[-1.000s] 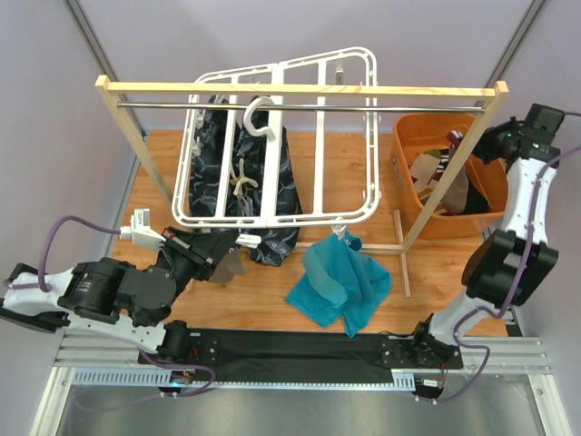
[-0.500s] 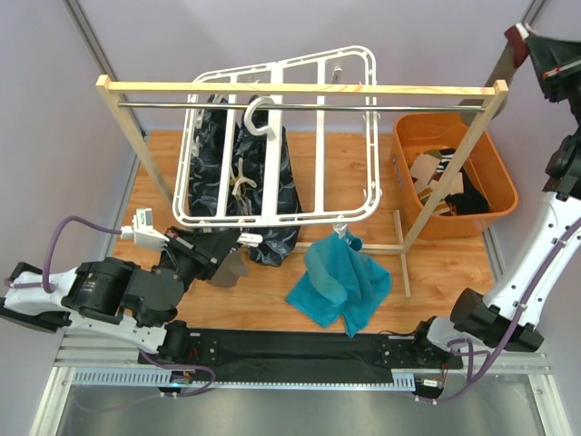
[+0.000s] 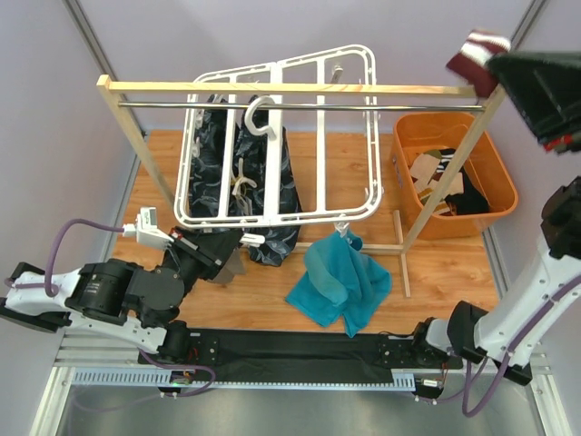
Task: Clip the socks to the hanger
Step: Pick up the sock, then clamp the sock onto the hanger.
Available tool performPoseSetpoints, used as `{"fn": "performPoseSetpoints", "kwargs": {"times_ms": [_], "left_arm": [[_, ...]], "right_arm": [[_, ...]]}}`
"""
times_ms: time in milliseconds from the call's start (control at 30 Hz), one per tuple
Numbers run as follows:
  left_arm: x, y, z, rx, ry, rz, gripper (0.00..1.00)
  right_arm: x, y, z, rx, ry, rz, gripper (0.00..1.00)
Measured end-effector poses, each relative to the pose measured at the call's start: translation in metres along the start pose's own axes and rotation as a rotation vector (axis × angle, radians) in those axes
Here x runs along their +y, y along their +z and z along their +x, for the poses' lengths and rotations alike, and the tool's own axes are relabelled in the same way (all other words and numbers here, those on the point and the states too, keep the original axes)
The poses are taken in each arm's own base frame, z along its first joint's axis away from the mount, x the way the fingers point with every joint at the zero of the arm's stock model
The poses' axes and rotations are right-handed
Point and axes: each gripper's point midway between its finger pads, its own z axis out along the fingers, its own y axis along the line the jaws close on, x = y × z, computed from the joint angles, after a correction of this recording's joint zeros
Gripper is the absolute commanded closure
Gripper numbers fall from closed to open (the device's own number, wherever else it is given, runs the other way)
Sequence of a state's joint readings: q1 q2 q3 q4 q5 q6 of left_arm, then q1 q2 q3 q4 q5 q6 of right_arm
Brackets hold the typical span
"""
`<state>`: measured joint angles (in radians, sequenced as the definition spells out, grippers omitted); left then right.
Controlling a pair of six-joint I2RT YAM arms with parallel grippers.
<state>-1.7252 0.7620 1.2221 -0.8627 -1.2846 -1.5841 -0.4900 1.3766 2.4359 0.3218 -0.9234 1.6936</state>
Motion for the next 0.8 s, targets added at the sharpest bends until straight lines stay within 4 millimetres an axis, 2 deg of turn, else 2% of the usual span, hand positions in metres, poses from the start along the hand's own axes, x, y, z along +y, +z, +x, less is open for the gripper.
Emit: {"fn": "performPoseSetpoints", "kwargs": {"times_ms": [167, 267, 400, 500, 633, 667, 700, 733, 800], "left_arm": [[-0.003, 0.003, 0.008, -0.003, 0.027, 0.007, 1.00], [-0.005, 0.005, 0.013, -0.009, 0.043, 0.007, 1.00], [-0.008, 0.005, 0.014, -0.009, 0.047, 0.011, 1.00], [-0.011, 0.005, 0.015, -0.009, 0.042, 0.019, 1.00], [-0.014, 0.006, 0.020, -0.004, 0.044, 0.027, 1.00], [-0.014, 0.007, 0.022, -0.004, 0.043, 0.027, 1.00], [-0.014, 0.008, 0.024, -0.004, 0.042, 0.027, 1.00], [-0.014, 0.008, 0.026, -0.004, 0.040, 0.028, 1.00], [-0.013, 0.009, 0.029, -0.004, 0.036, 0.028, 1.00]], "right_arm": [[0.088, -0.011, 0.027, 0.066, -0.044, -0.178, 1.00], [0.126, -0.025, 0.042, 0.100, -0.049, -0.245, 1.00], [0.164, -0.051, 0.059, 0.143, 0.035, -0.317, 1.00], [0.173, -0.070, 0.068, 0.189, 0.141, -0.333, 1.00], [0.161, -0.090, 0.079, 0.276, 0.319, -0.309, 1.00], [0.152, -0.093, 0.084, 0.303, 0.363, -0.304, 1.00], [0.133, -0.092, 0.095, 0.335, 0.415, -0.266, 1.00], [0.131, -0.096, 0.099, 0.367, 0.461, -0.281, 1.00], [0.099, -0.092, 0.123, 0.434, 0.561, -0.220, 1.00]]}}
